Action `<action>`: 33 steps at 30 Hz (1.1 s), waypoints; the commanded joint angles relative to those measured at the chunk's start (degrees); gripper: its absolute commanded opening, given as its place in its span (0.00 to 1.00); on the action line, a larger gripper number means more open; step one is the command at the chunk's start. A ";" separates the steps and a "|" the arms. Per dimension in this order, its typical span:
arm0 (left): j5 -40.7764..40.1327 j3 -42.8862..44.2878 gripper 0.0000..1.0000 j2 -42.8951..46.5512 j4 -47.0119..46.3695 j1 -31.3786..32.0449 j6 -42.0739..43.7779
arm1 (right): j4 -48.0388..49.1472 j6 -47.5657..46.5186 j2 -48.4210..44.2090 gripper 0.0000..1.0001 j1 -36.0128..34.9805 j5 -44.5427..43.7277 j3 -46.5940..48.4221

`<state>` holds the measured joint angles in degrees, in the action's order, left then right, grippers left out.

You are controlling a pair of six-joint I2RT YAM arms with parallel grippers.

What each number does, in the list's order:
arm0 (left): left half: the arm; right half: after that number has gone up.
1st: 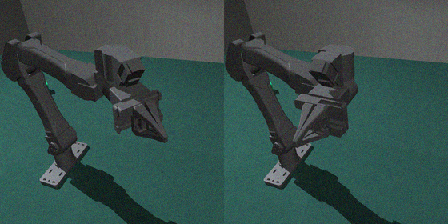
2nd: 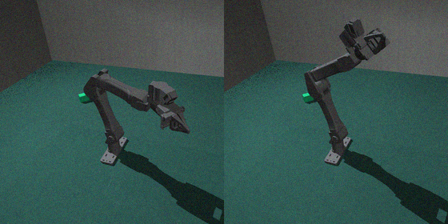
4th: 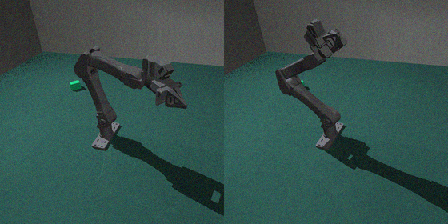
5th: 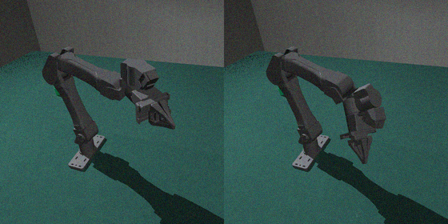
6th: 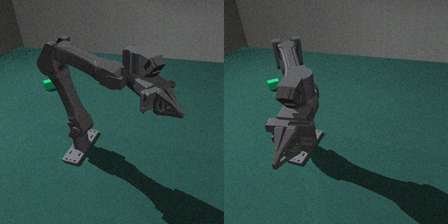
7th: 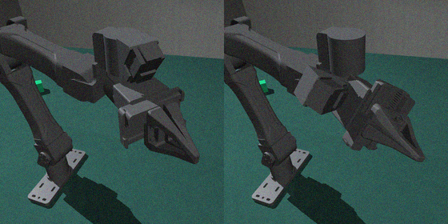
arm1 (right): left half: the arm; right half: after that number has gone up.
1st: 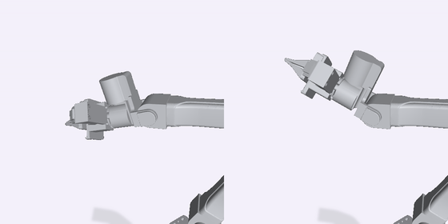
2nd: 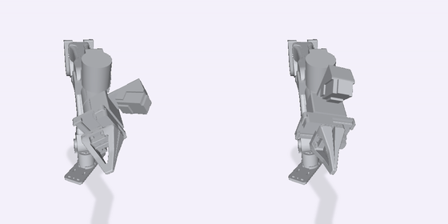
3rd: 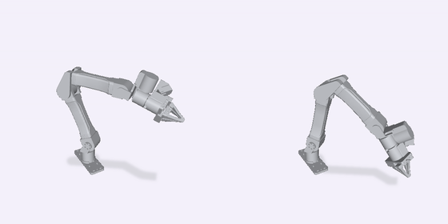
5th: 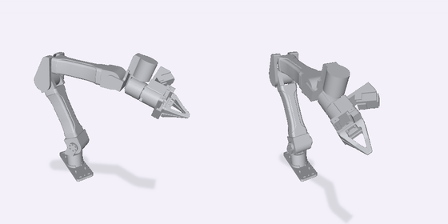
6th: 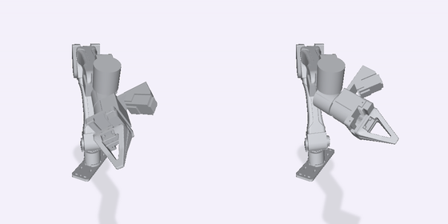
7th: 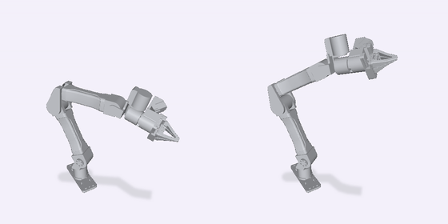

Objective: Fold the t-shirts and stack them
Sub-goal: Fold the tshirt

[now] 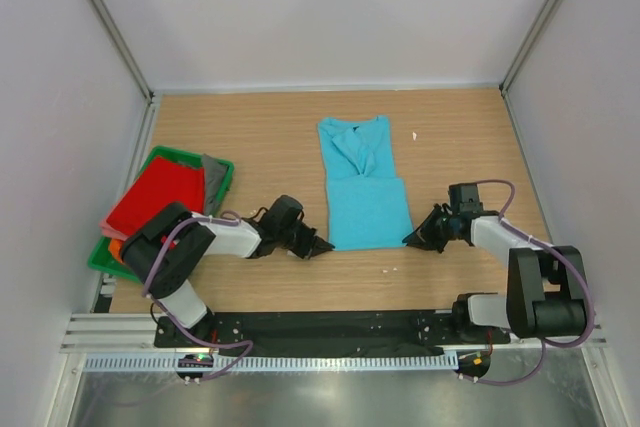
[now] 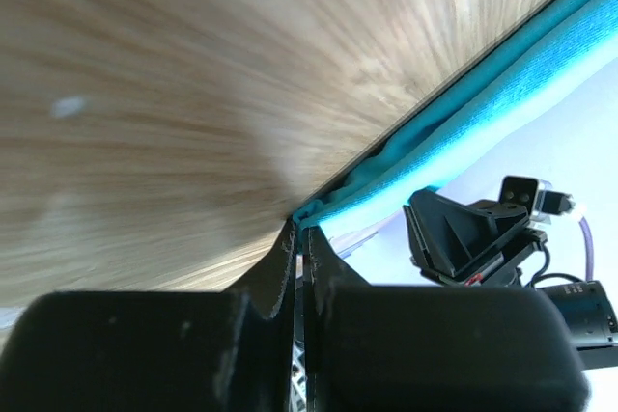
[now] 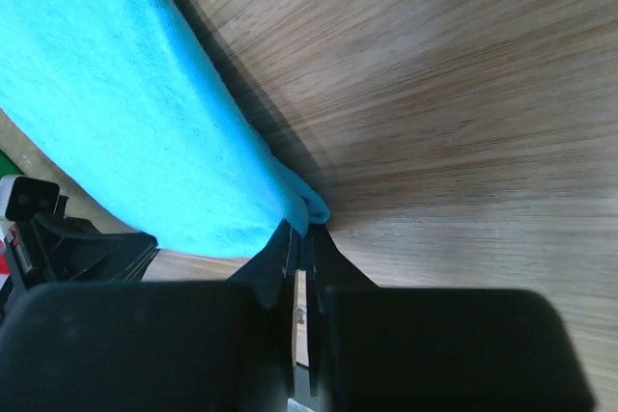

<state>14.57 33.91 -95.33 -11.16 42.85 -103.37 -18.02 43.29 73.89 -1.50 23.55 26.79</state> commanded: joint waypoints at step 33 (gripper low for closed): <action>-22.03 -7.92 0.00 54.02 44.64 19.38 -2.28 | -33.31 9.62 -34.08 0.01 -25.75 -2.64 4.40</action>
<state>-2.20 21.17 -41.93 25.36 62.11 -107.33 -48.14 51.40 40.01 -26.61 20.56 27.66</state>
